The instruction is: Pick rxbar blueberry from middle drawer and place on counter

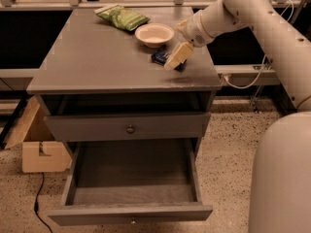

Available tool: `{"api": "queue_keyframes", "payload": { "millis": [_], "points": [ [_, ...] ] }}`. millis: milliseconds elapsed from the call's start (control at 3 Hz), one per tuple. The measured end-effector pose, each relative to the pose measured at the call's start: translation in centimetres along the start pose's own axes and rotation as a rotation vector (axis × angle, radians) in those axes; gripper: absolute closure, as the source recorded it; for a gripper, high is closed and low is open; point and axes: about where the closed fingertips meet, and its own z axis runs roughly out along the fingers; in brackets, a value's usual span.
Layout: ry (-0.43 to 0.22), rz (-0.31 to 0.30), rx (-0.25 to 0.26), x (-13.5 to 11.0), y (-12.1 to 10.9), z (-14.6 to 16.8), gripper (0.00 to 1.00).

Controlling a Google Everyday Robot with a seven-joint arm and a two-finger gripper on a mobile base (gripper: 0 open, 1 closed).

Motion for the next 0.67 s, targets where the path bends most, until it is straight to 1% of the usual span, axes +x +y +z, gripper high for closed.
{"api": "queue_keyframes", "payload": {
  "millis": [333,667],
  "points": [
    [-0.01,0.006,0.03,0.4,-0.1,-2.2,0.0],
    [-0.01,0.003,0.063,1.4,0.5,-6.0,0.0]
  ]
}}
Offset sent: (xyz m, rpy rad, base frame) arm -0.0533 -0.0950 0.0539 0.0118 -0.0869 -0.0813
